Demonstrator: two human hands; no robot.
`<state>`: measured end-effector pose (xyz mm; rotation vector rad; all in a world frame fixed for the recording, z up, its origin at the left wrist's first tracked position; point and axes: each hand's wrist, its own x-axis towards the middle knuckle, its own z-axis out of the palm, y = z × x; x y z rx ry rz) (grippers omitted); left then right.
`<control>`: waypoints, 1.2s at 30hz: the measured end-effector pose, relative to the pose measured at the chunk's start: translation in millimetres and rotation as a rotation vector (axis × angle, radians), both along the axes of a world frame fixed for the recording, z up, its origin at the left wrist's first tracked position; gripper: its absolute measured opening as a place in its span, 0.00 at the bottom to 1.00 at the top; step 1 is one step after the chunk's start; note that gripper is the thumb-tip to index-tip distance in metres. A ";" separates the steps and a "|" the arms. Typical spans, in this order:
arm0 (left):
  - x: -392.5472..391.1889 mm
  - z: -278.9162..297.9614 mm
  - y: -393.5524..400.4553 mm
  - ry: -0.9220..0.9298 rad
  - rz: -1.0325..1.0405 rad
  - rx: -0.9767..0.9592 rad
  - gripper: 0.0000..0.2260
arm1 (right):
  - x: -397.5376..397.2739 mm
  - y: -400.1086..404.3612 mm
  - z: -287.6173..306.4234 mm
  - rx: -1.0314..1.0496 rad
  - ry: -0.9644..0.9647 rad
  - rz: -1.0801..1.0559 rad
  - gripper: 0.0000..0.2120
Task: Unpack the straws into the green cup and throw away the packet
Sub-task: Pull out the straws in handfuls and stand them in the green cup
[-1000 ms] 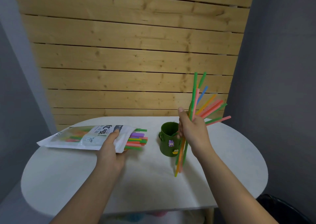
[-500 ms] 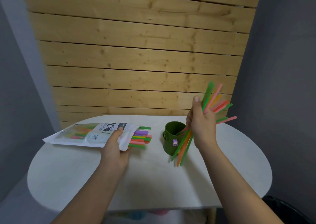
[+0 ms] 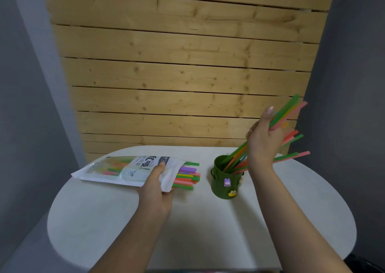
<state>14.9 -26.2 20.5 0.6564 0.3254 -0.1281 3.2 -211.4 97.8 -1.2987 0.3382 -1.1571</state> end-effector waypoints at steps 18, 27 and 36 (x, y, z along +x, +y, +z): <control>3.6 -1.3 -6.9 0.018 -0.003 0.045 0.25 | -10.8 -30.8 -4.3 -0.377 0.255 -0.093 0.24; -2.9 -1.2 -15.4 0.007 -0.009 0.030 0.27 | -60.7 -35.6 23.5 -0.743 0.223 -0.258 0.21; -6.4 0.1 -17.2 -0.017 -0.026 0.026 0.27 | -84.3 -13.8 -20.8 -0.581 0.229 -0.138 0.11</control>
